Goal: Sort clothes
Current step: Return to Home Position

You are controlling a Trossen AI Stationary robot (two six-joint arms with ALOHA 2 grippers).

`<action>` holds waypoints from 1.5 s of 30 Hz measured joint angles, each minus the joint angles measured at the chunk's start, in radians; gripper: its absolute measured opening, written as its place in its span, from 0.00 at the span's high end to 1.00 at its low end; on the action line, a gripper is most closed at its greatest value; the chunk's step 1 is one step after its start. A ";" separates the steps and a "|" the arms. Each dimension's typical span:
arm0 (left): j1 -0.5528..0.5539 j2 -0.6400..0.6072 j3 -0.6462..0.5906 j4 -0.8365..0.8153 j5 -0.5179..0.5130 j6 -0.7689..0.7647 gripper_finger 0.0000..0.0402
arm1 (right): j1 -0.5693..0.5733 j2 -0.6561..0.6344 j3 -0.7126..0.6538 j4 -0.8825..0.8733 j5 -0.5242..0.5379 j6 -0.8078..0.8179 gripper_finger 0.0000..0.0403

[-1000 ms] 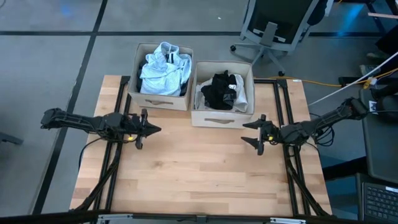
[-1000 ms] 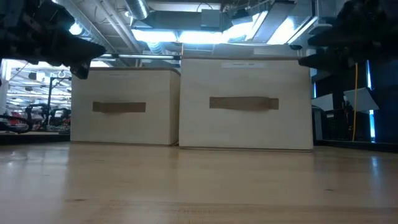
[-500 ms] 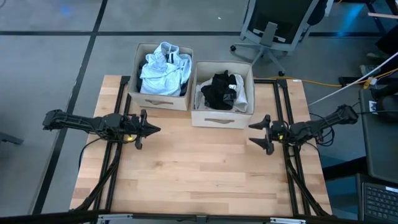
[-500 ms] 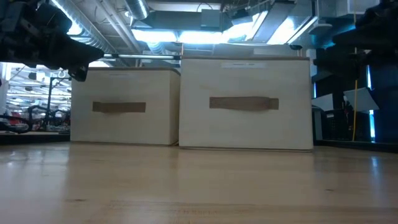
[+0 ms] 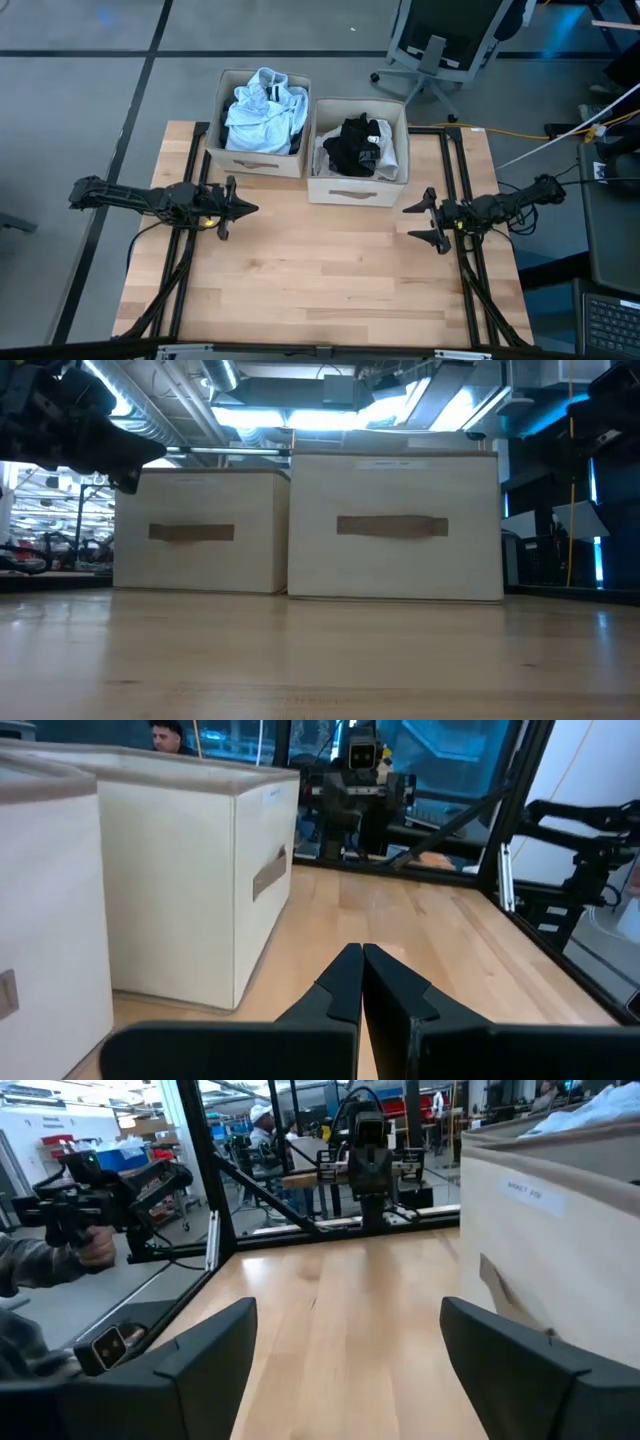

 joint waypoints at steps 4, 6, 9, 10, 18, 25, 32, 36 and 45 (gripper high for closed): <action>0.000 0.000 0.000 -0.020 -0.007 0.004 1.00 | 0.000 0.000 0.000 0.001 0.001 0.024 0.22; 0.003 0.000 0.000 -0.019 -0.011 0.008 1.00 | 0.000 -0.002 0.000 -0.001 0.001 0.025 0.22; 0.013 0.000 0.000 -0.018 -0.011 0.018 1.00 | 0.000 -0.001 0.000 -0.009 -0.055 -0.035 0.22; 0.018 0.000 0.000 -0.019 -0.011 0.023 1.00 | 0.000 -0.007 0.000 -0.011 -0.088 -0.045 0.22; 0.040 0.000 0.000 -0.019 -0.004 0.026 1.00 | -0.002 -0.009 -0.002 -0.026 -0.269 -0.017 0.22; 0.041 0.000 0.000 -0.024 0.028 0.024 1.00 | -0.001 -0.009 -0.018 0.014 -0.196 -0.022 0.22; 0.041 0.000 0.000 -0.053 0.053 0.030 1.00 | 0.000 -0.009 -0.018 0.013 -0.201 -0.026 0.22; 0.044 -0.028 0.000 -0.054 0.048 0.071 1.00 | 0.000 -0.009 -0.019 0.012 -0.201 -0.025 0.22; 0.060 -0.215 0.001 -0.130 0.053 0.083 1.00 | 0.000 -0.009 -0.020 0.013 -0.201 -0.023 0.22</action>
